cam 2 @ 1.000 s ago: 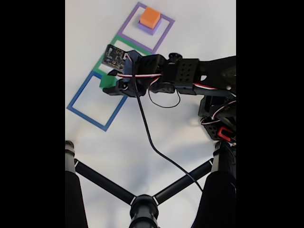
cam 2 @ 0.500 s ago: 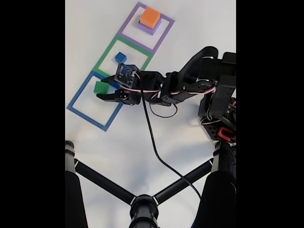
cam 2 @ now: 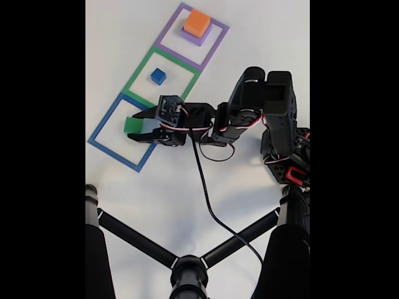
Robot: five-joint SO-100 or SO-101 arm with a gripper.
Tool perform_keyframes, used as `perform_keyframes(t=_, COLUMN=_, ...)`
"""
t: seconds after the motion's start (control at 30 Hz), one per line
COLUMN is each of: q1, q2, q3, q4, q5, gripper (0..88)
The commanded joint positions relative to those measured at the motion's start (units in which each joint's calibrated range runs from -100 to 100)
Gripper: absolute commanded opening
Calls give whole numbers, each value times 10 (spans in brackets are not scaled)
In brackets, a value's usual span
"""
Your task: Tower of hanoi
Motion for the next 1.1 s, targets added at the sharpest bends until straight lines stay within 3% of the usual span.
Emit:
perform_keyframes(t=0.0, q1=-7, q2=13, q3=-21, q4=-36, q5=6, gripper=94)
perform_keyframes(t=0.27, q1=1, q2=25, q3=-25, q4=-39, q5=6, gripper=211)
perform_keyframes(t=0.57, q1=11, q2=-47, q3=-11, q4=21, q5=6, gripper=231)
perform_keyframes(t=0.83, q1=25, q2=-257, q3=-31, q4=278, q5=6, gripper=220)
perform_keyframes(t=1.07, q1=70, q2=-481, q3=-107, q4=679, q5=6, gripper=102)
